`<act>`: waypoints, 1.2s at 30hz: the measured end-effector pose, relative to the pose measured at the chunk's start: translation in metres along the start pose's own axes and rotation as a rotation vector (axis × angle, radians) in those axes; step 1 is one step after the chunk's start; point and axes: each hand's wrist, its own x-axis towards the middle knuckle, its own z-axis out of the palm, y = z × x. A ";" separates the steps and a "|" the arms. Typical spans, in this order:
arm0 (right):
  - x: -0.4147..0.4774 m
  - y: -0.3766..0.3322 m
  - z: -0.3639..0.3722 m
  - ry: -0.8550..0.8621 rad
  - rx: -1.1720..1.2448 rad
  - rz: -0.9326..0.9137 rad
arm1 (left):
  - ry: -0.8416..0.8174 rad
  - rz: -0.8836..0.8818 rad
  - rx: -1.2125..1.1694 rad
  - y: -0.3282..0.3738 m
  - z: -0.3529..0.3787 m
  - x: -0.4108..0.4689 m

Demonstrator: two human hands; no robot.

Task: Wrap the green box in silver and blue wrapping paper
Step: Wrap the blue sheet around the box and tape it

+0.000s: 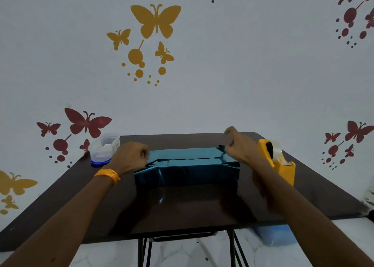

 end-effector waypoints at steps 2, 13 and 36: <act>0.003 -0.003 -0.005 0.141 0.168 0.071 | 0.206 -0.034 -0.032 0.003 -0.010 0.004; 0.064 -0.003 0.010 0.102 0.452 0.455 | -0.222 0.120 -0.085 0.100 0.035 0.055; 0.031 0.045 0.030 -0.054 0.516 0.308 | -0.193 0.189 -0.015 0.112 0.043 0.037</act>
